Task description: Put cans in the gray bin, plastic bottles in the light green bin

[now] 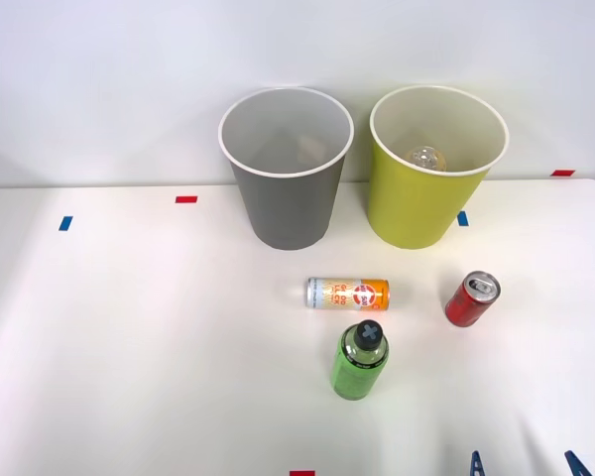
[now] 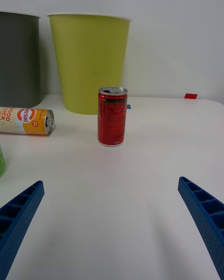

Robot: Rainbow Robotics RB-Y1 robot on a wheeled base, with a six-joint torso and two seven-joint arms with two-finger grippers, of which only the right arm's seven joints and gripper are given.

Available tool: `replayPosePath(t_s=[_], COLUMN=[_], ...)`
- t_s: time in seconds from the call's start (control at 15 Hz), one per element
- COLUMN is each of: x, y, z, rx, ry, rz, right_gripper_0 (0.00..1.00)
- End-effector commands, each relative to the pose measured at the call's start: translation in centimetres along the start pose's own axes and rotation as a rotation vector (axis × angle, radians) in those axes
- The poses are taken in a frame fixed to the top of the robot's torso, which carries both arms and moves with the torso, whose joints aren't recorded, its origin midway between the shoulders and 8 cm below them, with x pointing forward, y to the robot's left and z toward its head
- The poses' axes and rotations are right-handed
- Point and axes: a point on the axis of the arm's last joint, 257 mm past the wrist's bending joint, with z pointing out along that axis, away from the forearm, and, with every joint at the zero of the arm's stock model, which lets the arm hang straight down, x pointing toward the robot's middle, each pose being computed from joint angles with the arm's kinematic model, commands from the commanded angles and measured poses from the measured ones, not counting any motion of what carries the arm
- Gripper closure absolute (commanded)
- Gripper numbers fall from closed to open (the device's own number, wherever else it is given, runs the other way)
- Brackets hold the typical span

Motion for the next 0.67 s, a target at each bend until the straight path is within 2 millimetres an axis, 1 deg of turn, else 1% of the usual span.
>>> replayPosePath(t_s=[0.07,0.67], x=[0.0,0.0], y=[0.0,0.0], z=[0.0,0.0], rx=[0.0,0.0], ry=[0.0,0.0], rz=[0.0,0.0], right_gripper_0=[0.0,0.0])
